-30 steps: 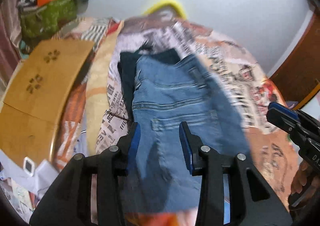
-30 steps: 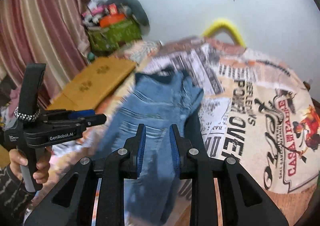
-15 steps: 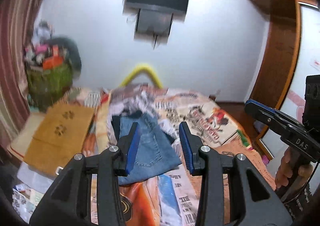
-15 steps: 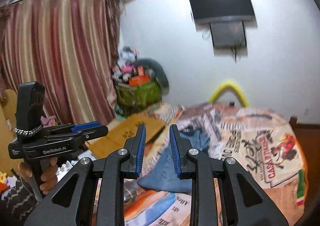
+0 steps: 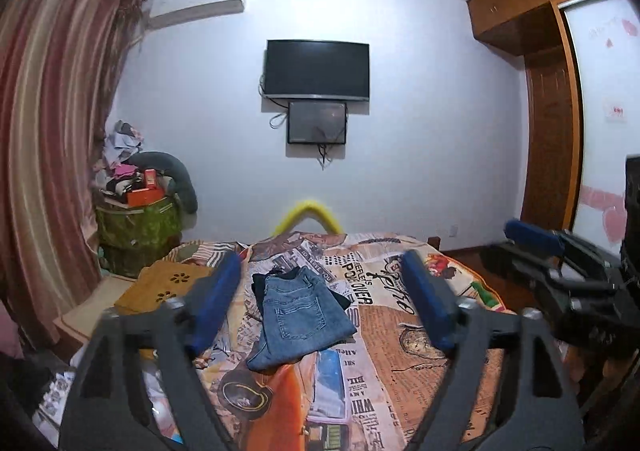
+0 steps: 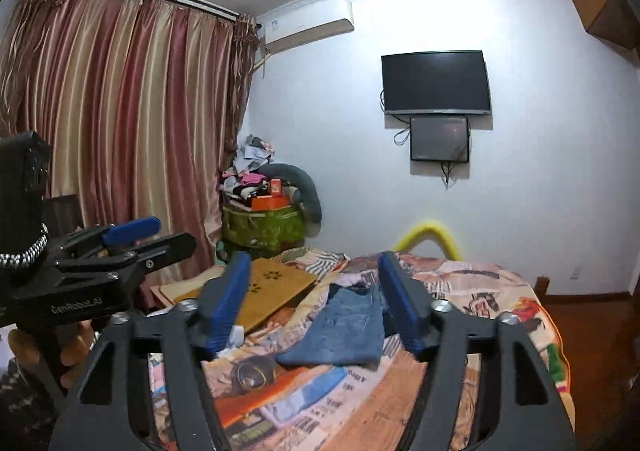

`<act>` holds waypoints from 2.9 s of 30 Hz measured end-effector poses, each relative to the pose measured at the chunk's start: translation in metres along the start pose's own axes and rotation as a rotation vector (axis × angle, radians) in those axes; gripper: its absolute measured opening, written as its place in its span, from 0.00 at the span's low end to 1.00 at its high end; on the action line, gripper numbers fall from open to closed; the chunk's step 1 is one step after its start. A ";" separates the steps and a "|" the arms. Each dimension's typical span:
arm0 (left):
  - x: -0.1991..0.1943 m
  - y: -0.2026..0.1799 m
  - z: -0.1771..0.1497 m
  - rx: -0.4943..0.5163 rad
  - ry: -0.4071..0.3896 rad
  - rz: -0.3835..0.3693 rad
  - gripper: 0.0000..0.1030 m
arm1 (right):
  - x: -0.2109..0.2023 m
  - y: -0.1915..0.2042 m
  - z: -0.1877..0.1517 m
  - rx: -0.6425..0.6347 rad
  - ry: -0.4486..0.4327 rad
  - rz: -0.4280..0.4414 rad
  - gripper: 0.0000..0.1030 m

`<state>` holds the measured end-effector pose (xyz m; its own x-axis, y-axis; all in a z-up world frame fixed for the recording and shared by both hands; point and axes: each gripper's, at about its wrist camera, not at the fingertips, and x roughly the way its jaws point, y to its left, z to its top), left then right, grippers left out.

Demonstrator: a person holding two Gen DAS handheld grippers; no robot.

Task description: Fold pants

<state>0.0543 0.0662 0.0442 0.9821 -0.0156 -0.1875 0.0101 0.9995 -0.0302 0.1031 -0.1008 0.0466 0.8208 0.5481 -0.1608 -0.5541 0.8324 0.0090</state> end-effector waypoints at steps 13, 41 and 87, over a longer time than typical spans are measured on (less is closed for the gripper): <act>-0.010 0.002 -0.017 -0.015 0.000 0.026 1.00 | -0.012 -0.015 -0.011 0.130 0.003 -0.091 1.00; 0.002 0.001 -0.026 -0.016 0.033 0.015 1.00 | -0.018 -0.009 -0.021 0.106 0.030 -0.102 1.00; 0.012 0.001 -0.030 -0.011 0.060 -0.029 1.00 | -0.020 -0.011 -0.019 0.121 0.041 -0.106 1.00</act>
<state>0.0606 0.0658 0.0129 0.9685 -0.0464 -0.2445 0.0359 0.9982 -0.0472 0.0900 -0.1227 0.0310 0.8658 0.4553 -0.2077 -0.4423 0.8903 0.1080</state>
